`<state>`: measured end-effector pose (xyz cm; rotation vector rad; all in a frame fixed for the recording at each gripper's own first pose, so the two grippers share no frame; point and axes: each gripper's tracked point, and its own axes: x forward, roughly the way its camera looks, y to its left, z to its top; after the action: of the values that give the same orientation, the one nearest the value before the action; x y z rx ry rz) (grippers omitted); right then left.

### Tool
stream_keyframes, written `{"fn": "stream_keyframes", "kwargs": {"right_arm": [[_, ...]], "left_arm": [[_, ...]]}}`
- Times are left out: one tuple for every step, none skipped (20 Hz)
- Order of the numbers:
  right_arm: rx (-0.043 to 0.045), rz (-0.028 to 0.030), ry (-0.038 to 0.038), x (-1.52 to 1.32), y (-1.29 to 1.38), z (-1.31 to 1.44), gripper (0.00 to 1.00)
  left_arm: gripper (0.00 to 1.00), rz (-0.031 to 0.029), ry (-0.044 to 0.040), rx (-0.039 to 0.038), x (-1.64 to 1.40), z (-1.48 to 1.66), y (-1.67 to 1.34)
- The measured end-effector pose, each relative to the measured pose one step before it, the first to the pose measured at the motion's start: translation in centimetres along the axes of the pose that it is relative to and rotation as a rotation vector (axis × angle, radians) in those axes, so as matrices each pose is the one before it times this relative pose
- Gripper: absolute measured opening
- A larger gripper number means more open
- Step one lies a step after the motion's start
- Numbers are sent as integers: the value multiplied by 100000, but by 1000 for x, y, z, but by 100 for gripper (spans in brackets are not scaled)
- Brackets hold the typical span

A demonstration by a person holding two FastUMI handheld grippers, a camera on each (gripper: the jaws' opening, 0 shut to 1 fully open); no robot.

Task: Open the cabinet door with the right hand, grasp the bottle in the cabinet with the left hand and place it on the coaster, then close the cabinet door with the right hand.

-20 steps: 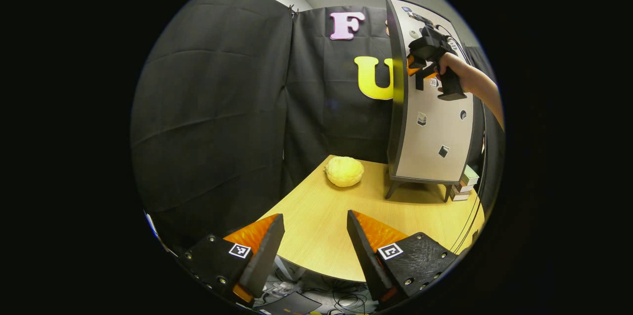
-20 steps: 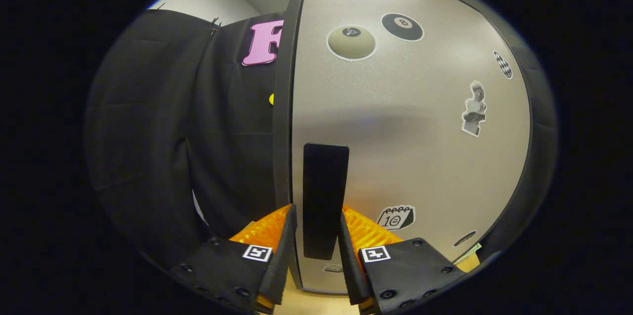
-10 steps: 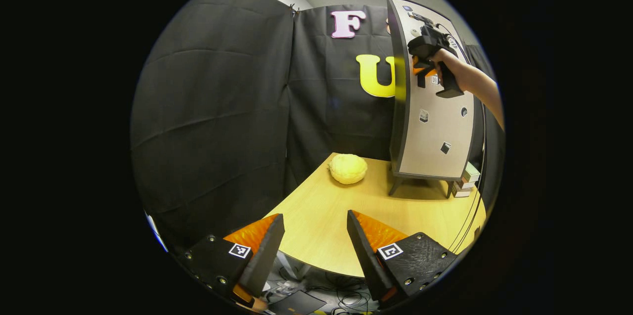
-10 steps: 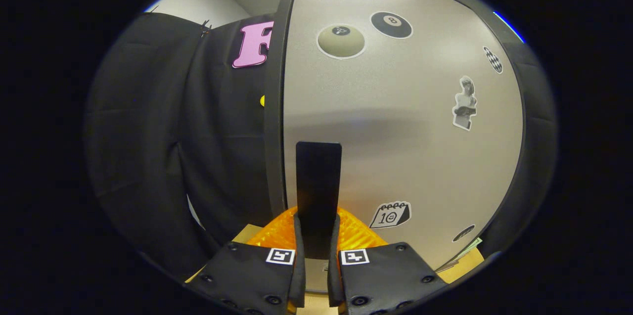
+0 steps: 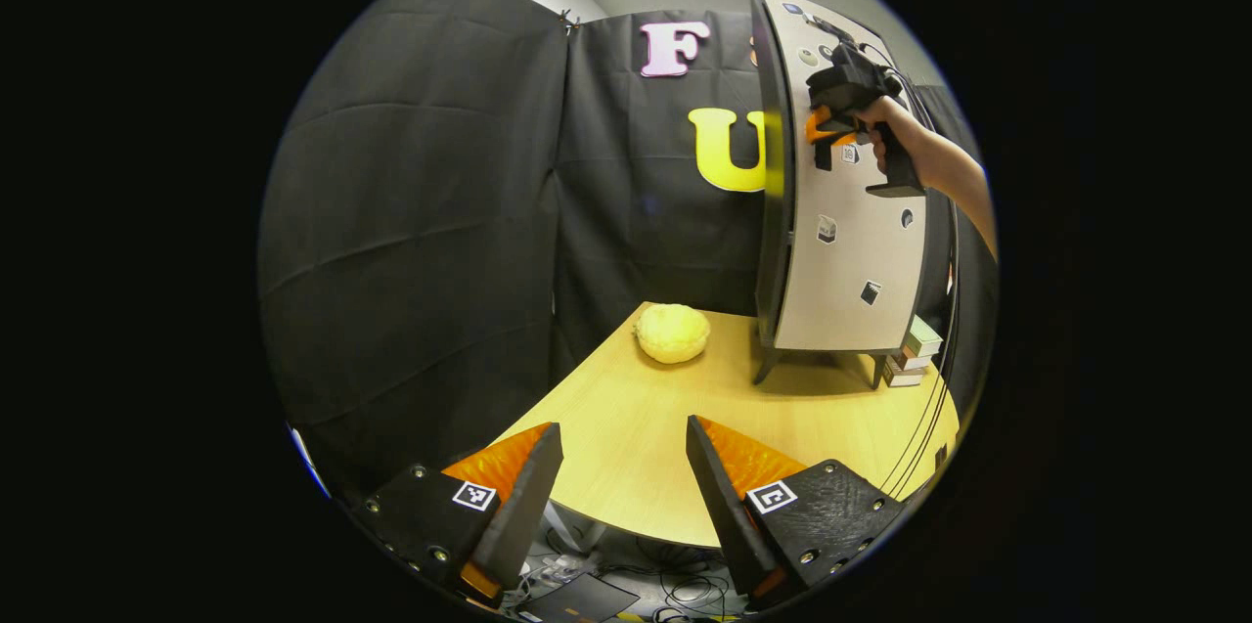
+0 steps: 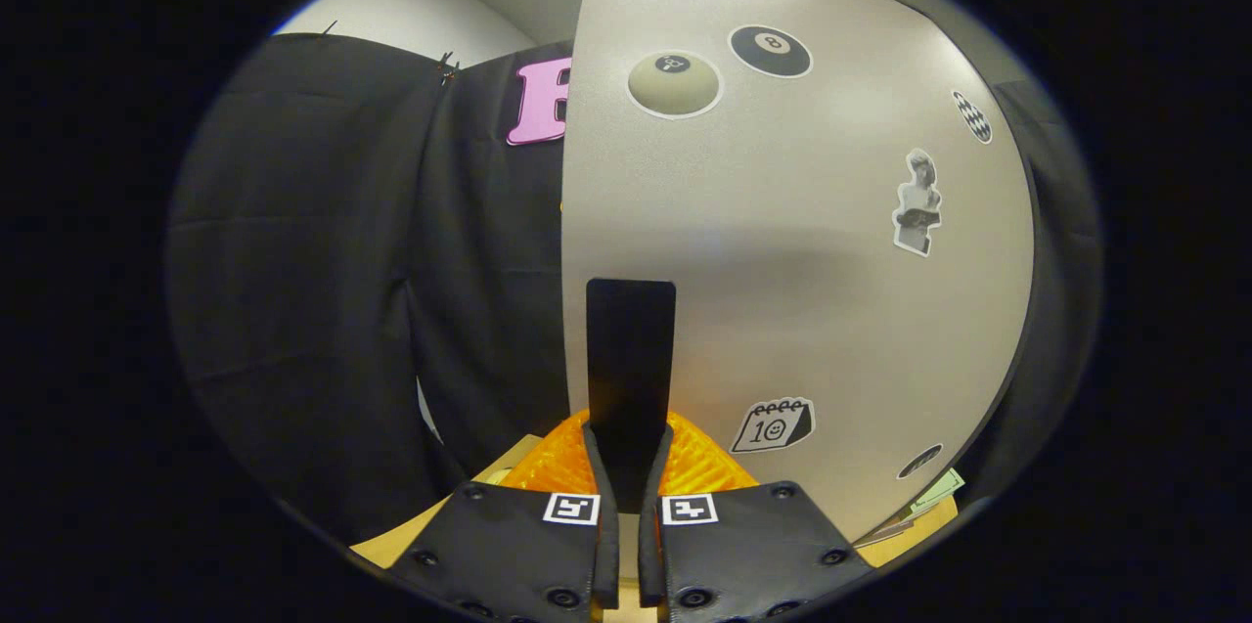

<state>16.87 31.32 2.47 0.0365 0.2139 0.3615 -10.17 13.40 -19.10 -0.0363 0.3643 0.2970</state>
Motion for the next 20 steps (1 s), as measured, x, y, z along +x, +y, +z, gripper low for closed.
{"fn": "stream_keyframes", "kwargs": {"right_arm": [[-314, 1398, 94, -527, 139, -33, 10], [-204, 1449, -248, -193, -147, -52, 10], [49, 1452, 666, -86, -69, -118, 10], [288, 1464, 581, -362, -36, -147, 10], [534, 1092, 490, -506, -32, -120, 10], [443, 864, 451, -391, -89, -52, 10], [-98, 1048, 158, -363, -111, -76, 10], [-743, 1341, -180, -393, -122, 55, 10], [-462, 1644, -163, -400, -107, -45, 10], [-158, 1969, 129, -412, -214, -106, 10], [313, 1973, -240, -123, -388, -132, 9], [200, 1904, 26, -200, -442, -44, 9], [-174, 1996, -97, 13, -317, -16, 9], [-213, 2060, 168, -137, -312, 56, 10], [-153, 2082, 255, -48, -293, 45, 10], [108, 1910, -15, -167, -402, 133, 10], [139, 1727, -35, -218, -472, -94, 6], [134, 1438, -490, -223, -452, 8, 10], [-21, 1249, -319, -347, -212, -122, 9], [24, 1250, -210, -329, -265, -93, 10]], "left_arm": [[75, -723, -158, 384, -285, -9, -366], [75, -1004, -114, 349, -195, -173, -455], [72, -1340, 274, 370, -149, 77, -455], [72, -1658, 335, 556, 105, -54, -572], [72, -1682, 557, 771, 81, -118, -555], [72, -1359, 173, 892, 157, -256, -469], [75, -1040, -485, 803, 33, -67, -583], [75, -855, -561, 554, -121, -101, -761], [75, -249, -151, 132, -57, 3, -580], [75, 228, 863, -555, -177, -331, -518], [75, 1060, 728, -1452, -201, -36, -578], [72, 827, 29, -2270, -405, 99, -696], [72, 58, -496, -2547, -586, 318, -989], [72, 219, -1025, -1748, -801, 228, -1154], [72, 1391, -1037, -678, -752, 371, -840], [75, 2103, -908, -144, -860, 233, -625], [72, 2113, -1166, -181, -852, 558, -333], [72, 1786, -1176, -366, -1092, 543, -494], [72, 1445, -1047, -539, -1006, 385, -458], [72, 1182, -745, -463, -1258, 5, -478]]}}
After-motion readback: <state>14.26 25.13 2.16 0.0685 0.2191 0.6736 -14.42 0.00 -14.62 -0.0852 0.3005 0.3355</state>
